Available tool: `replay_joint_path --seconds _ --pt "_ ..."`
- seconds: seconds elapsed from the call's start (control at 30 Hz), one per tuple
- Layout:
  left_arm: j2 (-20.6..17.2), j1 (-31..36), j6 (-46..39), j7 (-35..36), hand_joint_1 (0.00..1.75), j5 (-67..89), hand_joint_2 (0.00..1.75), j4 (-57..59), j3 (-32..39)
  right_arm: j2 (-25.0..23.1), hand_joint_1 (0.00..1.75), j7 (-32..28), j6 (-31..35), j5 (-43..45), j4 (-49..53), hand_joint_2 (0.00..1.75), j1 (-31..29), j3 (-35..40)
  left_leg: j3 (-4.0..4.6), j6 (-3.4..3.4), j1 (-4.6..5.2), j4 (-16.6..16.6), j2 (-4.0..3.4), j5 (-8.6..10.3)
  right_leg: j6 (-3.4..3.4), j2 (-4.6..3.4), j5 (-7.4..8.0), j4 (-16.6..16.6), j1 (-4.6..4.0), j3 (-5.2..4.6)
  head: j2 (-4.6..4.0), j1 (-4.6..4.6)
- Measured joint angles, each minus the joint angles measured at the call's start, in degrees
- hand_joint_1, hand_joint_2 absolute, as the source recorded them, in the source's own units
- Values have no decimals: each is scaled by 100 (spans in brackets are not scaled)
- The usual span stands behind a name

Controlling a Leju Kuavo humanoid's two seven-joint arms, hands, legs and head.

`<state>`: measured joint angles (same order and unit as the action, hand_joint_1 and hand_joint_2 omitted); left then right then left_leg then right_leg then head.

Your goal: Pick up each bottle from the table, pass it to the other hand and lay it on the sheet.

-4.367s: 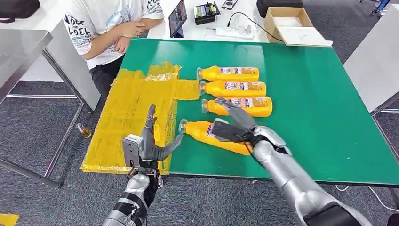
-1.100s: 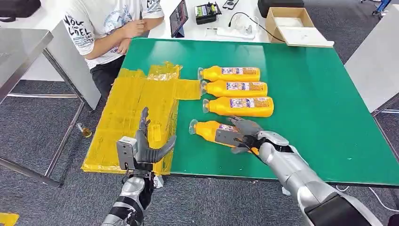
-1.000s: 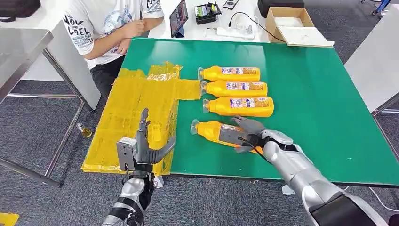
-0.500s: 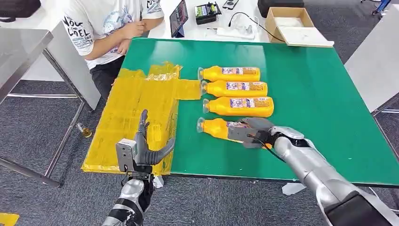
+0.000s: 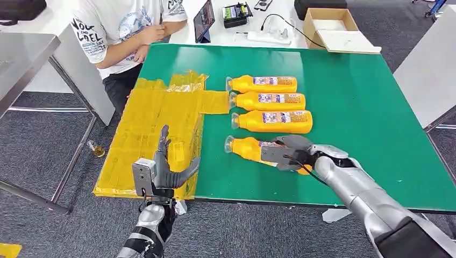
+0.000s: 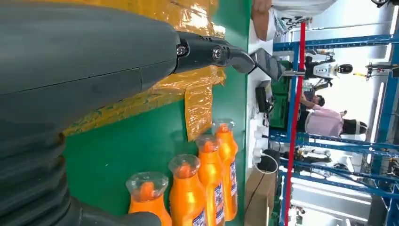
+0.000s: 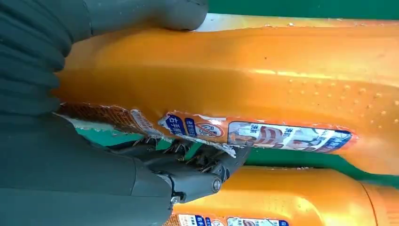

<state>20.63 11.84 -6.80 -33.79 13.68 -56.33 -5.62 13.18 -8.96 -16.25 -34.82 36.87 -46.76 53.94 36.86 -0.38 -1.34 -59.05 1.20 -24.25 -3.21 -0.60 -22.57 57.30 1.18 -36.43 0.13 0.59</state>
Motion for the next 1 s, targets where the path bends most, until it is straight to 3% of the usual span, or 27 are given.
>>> replay_joint_path --seconds 0.07,0.2,0.3,0.4,0.53,0.77,1.0 --pt "0 -3 -11 0 0 0 175 -2 0 -48 175 -142 732 -55 61 175 129 7 0 0 -1 0 1 0 0 1 0 0 -1 3 0 0" --pt "-2 -119 -107 42 0 -11 175 -153 0 -668 175 -440 3528 -558 891 175 1350 -714 -5 -14 -17 2 -7 -15 3 -6 -3 1 -20 0 0 4" --pt "-2 -165 -223 61 0 -123 175 -247 -37 -1229 175 -637 4205 -890 2321 175 2432 -1505 9 -19 -28 9 11 -16 20 9 -19 1 -30 -18 0 4" --pt "-4 -175 -313 61 0 -251 175 -254 -79 -1591 175 -813 4349 -933 3544 175 2999 -2185 14 -21 -32 15 27 -15 15 30 -34 1 -33 -16 0 -2" --pt "-7 -174 -308 61 0 -299 175 -256 -105 -1777 175 -1177 4506 -863 4219 175 3338 -2768 12 -18 -16 14 20 -16 11 27 -30 -1 -10 -13 0 -2" --pt "-11 -143 -306 57 0 -459 175 -256 -210 -2151 175 -1762 5135 -739 4883 175 3755 -3432 3 -17 -2 13 9 -16 8 24 -28 -1 -1 -12 0 2" --pt "-15 -133 255 166 0 -955 175 -306 -249 -2313 175 -2017 4969 -534 4935 175 3917 -3884 2 -17 -2 14 3 -16 8 22 -29 -1 -2 -12 0 0"
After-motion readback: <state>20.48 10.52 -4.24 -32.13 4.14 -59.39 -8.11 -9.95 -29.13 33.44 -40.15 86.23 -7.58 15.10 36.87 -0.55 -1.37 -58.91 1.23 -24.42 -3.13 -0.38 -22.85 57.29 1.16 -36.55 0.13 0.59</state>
